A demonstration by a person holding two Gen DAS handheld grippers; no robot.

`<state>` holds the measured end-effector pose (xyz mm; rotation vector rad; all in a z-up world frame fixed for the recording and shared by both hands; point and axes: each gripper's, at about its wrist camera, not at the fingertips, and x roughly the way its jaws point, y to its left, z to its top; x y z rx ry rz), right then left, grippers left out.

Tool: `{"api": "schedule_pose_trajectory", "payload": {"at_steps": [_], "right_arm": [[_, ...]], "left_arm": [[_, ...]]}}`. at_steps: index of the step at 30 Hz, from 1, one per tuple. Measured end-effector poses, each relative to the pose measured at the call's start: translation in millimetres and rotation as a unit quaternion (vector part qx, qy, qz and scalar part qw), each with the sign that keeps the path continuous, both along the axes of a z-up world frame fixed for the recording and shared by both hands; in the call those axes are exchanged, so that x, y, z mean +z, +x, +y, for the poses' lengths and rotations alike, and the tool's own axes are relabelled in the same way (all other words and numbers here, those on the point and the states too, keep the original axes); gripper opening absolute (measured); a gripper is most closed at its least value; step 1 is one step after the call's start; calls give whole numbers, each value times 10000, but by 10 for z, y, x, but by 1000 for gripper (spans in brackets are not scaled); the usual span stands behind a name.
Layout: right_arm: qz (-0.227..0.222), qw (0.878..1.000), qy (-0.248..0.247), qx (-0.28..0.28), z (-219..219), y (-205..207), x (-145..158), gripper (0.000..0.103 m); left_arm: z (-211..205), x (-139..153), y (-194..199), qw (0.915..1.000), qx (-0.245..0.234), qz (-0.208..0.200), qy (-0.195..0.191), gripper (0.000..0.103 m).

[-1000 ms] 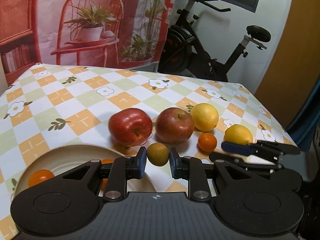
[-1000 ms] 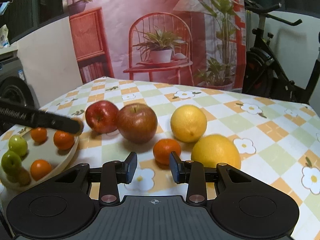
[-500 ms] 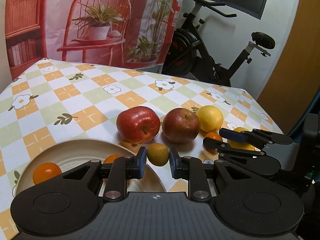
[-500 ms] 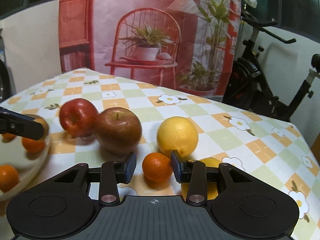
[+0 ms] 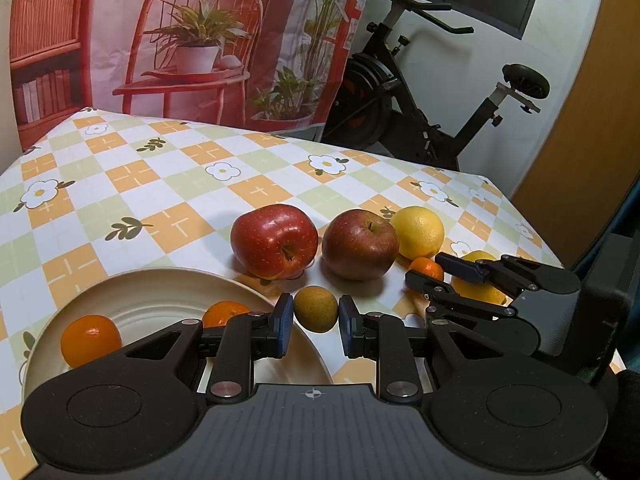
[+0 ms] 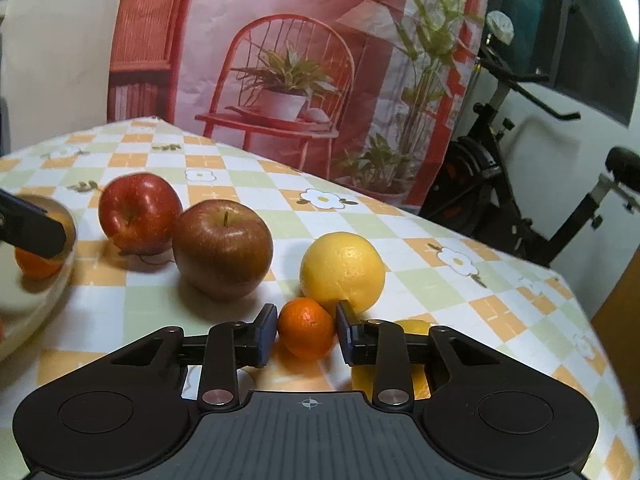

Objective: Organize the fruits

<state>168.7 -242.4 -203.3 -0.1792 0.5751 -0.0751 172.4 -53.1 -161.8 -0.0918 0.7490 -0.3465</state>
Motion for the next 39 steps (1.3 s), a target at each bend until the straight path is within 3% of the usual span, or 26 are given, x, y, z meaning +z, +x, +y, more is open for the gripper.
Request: {"api": "schedule_pose_trajectory", "payload": {"at_steps": [7,12,20,39], "right_arm": [[-80,9906,1278,480,-156,-175,68,28],[34,9821,1757,675,-141,-264,83,28],[40,9777,1961,748,-147,-405,74,28],[41,9797,1849,771,-95,-410,64,30]], "left_arm": [[4,3,1,10000,33,27,-38,26],[-12,6,-8,10000,15,37,-9,26],[-26,-9,-22,10000,-8,79,-1,26],[-36,-60,-69,9999,-17,125,-7,26]]}}
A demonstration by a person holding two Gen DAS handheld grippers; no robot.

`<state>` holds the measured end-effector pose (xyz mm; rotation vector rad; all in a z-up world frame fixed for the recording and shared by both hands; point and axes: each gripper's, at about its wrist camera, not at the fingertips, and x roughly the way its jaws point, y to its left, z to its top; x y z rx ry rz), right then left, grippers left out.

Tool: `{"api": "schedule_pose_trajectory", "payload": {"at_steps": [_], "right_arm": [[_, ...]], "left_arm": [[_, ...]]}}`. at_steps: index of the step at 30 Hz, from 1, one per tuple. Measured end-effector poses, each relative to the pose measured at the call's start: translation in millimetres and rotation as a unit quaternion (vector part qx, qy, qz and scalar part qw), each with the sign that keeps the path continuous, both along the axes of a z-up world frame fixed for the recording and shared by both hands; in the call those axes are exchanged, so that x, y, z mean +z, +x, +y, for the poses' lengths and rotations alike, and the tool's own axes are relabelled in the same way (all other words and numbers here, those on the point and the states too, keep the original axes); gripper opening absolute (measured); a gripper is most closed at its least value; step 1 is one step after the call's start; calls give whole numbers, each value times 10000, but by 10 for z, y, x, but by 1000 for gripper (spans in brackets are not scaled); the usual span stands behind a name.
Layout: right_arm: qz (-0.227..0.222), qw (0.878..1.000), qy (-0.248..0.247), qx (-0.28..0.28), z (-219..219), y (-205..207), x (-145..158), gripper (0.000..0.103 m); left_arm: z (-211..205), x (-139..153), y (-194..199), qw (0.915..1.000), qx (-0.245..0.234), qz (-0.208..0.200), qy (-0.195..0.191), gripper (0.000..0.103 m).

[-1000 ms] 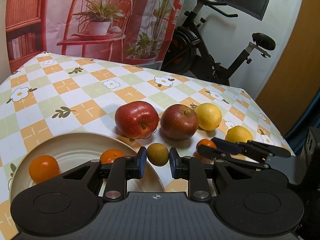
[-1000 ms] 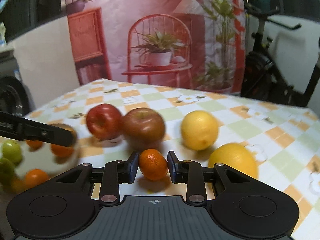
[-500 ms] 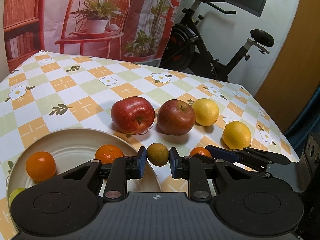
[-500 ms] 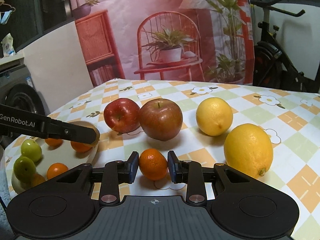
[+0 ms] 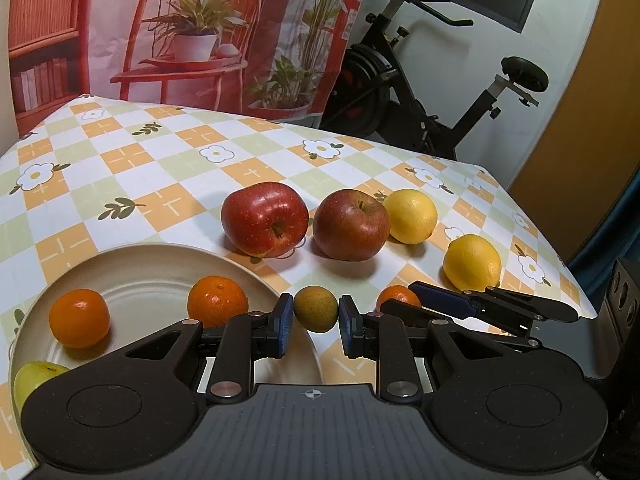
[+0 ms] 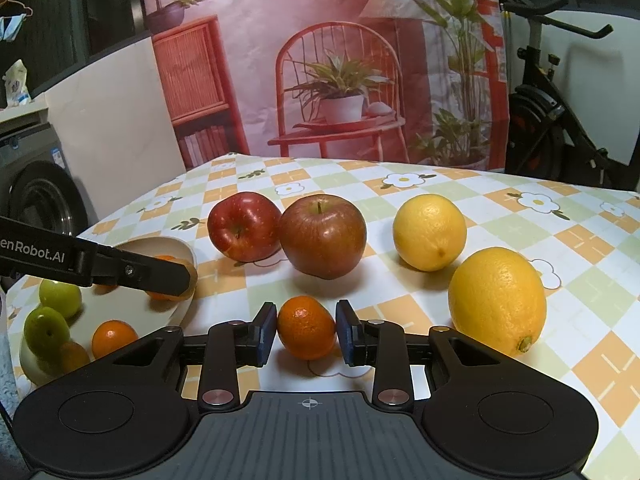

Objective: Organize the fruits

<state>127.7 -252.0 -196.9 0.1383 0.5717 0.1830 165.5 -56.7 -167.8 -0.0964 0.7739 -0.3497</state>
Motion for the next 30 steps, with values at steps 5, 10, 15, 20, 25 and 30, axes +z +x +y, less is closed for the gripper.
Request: {"api": "schedule_pose_trajectory", "payload": {"at_steps": [5,10,15,20,25,30], "right_arm": [[35,10000,-27,7,19,-6,-15,30],[40,10000,-18,12,26,3,-19,31],[40,10000,-11,14,25,4,-21,31],[35,10000,20,12,23,6,-24,30],[55,9999,91,59,-9,29,-32,30],[120,9999,85,38,-22,55,-10,29]], "left_arm": [[-16,-14,-22,10000,-8,4,16,26],[-29,-17,-30,10000,-53,10,50,26],[-14,-19,-20,10000,-20,24,35,26],[22,4,-6,10000,52,21,-6,26],[138,111,11,9999,134,3,-55,26],[362,276,-14,10000,3,12,-17,26]]}}
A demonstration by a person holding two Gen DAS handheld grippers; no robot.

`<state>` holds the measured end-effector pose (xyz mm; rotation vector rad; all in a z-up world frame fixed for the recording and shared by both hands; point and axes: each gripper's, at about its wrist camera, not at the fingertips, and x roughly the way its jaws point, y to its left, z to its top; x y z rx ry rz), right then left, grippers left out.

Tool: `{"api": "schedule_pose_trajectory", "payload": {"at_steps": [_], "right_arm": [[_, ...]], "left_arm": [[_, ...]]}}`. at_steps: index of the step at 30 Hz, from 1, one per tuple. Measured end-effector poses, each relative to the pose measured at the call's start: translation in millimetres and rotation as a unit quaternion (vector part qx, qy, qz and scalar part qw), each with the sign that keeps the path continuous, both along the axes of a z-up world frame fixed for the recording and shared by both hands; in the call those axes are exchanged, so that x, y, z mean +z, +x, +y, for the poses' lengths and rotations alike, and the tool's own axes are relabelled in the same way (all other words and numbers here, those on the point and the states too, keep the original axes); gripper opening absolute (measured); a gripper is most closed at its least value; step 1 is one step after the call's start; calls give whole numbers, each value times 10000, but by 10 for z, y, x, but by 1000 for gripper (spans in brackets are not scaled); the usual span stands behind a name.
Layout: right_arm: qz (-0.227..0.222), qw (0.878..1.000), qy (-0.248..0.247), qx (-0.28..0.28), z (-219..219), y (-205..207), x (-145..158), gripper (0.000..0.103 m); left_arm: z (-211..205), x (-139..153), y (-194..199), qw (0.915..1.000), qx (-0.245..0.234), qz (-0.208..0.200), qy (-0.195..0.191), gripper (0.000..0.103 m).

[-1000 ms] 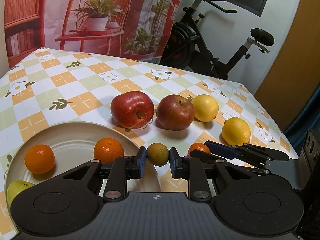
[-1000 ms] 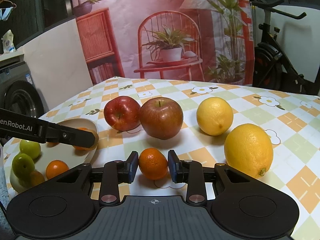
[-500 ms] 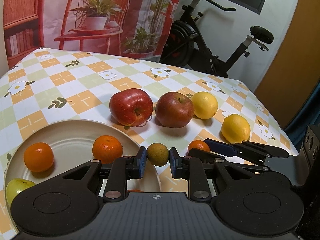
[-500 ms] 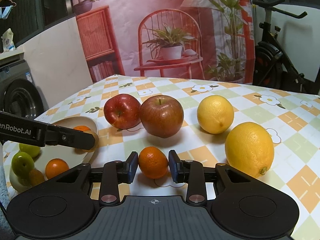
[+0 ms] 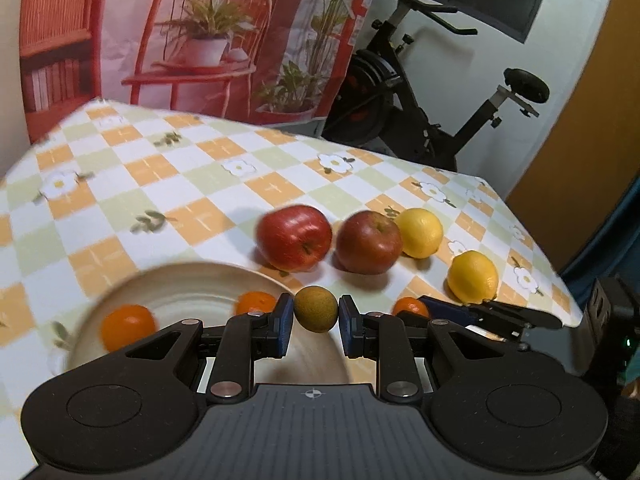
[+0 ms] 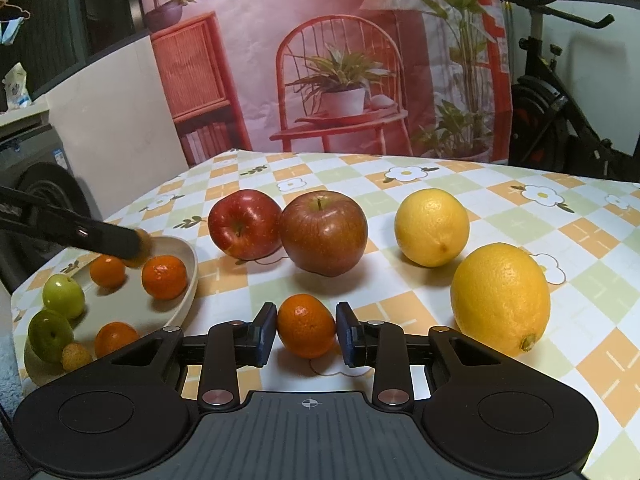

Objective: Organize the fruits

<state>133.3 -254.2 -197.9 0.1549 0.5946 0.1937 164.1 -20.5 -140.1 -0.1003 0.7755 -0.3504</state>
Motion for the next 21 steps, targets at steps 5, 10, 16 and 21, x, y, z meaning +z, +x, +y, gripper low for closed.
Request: {"api": "schedule_pose_trajectory", "payload": {"at_steps": [5,10,16,21], "right_arm": [[24,10000,-30,47,21,26,87,29],[-137,9995,159,242,128,50,275,29],[-131,9964,11,837,458,179,406,29],[-114,9927,-218,1184,726,235,416,29]], "left_arm": [[296,30,-48,9998,192,95,48,26],[502,-24,-159,9992,223,261,222,26],[647,-110,-224,9982,368,432,175,26],[585,-136,-160,9990,176,360,191,26]]}}
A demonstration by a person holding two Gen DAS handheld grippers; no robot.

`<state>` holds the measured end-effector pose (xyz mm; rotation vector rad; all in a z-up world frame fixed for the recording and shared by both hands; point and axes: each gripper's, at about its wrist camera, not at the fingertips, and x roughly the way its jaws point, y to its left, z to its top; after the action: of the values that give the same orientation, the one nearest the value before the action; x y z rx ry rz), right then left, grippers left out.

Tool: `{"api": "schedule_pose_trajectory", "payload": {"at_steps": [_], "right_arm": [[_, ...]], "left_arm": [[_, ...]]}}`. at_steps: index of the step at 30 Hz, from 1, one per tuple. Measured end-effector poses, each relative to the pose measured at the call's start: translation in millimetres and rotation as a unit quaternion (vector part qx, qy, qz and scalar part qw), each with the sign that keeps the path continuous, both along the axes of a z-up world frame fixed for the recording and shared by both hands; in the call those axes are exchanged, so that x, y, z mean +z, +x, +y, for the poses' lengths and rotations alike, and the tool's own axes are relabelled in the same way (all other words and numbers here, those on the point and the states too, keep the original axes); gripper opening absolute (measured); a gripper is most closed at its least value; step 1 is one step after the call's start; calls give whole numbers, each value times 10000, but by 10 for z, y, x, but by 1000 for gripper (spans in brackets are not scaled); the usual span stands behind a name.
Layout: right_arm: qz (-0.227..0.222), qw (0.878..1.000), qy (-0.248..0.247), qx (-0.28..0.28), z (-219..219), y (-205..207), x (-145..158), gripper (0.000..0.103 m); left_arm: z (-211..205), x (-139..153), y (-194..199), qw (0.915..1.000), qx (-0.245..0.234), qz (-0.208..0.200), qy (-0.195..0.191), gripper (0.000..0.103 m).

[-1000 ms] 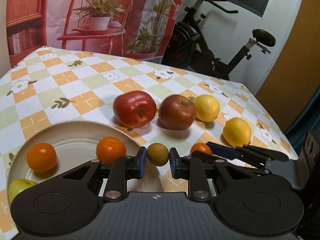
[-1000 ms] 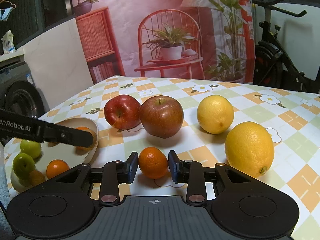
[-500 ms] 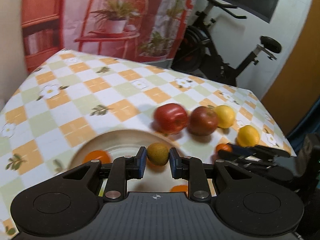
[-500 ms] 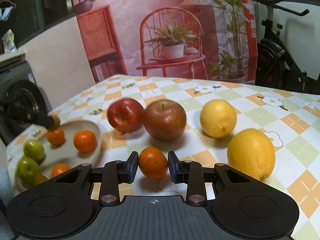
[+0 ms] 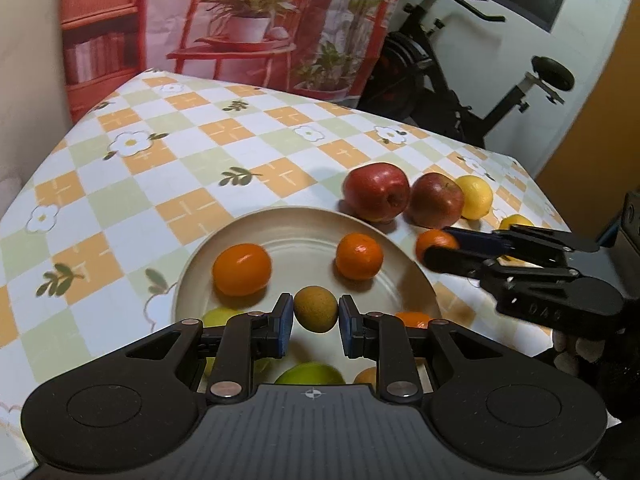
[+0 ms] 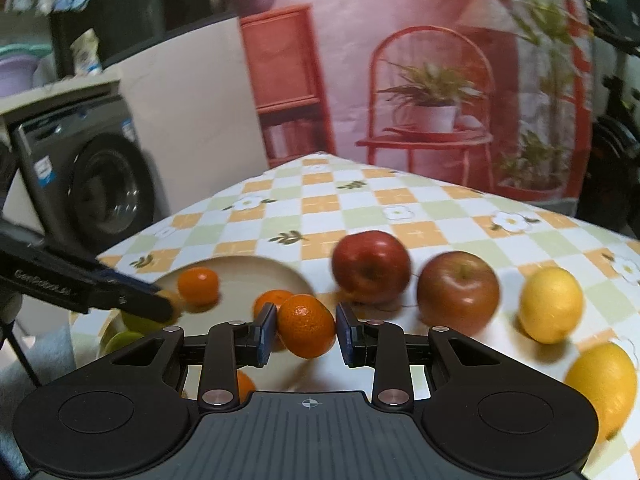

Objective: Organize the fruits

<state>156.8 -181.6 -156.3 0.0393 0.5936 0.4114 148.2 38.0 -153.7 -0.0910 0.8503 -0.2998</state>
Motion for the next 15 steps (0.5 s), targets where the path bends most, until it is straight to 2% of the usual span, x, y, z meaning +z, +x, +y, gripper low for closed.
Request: {"api": "schedule_pose_trajectory", "payload": {"at_steps": [6,10,15], "right_arm": [[117,9996,-149,224,150,-5,-41,29],[246,9988,-241,353,229,14,-96,29],[324,9984,-269,381,264,14,-142,29]], "left_arm": [[-32,-94,16,9998,-153,63,94,26],[-87,-158,-21,9990,-261,73,362,26],[-85,-188,-41,9988,-336,119,345,26]]}}
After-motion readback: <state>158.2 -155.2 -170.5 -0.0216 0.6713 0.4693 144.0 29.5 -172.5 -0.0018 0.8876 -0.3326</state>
